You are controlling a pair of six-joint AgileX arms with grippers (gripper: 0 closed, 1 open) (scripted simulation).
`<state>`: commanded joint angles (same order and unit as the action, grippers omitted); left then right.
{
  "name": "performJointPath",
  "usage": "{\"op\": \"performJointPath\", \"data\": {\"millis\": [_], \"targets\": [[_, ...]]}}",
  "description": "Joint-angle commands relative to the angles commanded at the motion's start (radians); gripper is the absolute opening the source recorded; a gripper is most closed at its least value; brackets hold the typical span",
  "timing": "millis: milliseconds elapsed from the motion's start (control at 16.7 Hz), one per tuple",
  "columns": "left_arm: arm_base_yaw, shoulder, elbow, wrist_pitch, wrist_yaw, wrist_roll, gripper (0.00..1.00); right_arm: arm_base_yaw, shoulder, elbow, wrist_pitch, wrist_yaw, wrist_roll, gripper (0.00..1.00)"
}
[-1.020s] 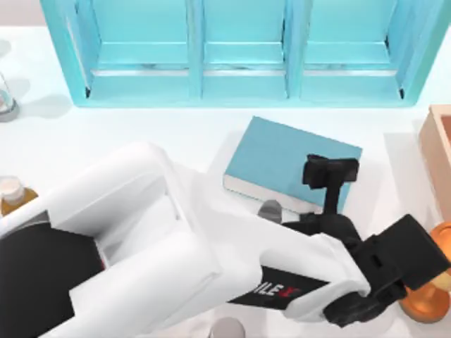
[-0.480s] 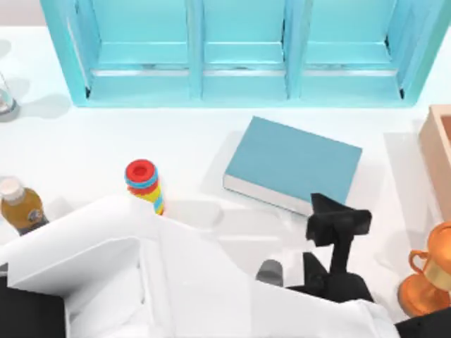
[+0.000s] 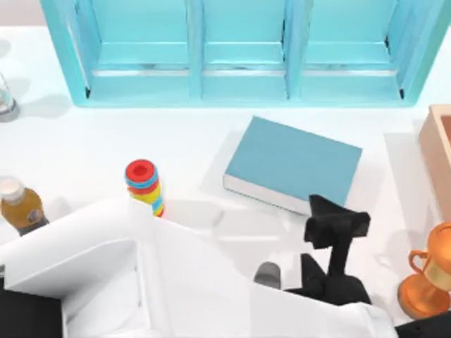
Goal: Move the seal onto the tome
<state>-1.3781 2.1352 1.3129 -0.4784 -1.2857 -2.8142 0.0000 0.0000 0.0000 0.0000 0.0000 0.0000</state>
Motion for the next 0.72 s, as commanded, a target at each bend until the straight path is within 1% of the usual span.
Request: {"op": "performJointPath", "data": {"millis": [120, 300, 420, 540, 720], "targets": [[0.015, -0.034, -0.008, 0.001, 0.02, 0.041, 1.0, 0.0, 0.0, 0.0, 0.0, 0.0, 0.0, 1.0], [0.073, -0.138, -0.051, 0.017, 0.085, 0.176, 1.0, 0.0, 0.0, 0.0, 0.0, 0.0, 0.0, 1.0], [0.134, -0.242, -0.101, 0.042, 0.152, 0.311, 1.0, 0.0, 0.0, 0.0, 0.0, 0.0, 0.0, 1.0], [0.209, -0.375, -0.169, 0.069, 0.238, 0.478, 1.0, 0.0, 0.0, 0.0, 0.0, 0.0, 0.0, 1.0], [0.332, -0.601, -0.279, 0.106, 0.373, 0.768, 1.0, 0.0, 0.0, 0.0, 0.0, 0.0, 0.0, 1.0]]}}
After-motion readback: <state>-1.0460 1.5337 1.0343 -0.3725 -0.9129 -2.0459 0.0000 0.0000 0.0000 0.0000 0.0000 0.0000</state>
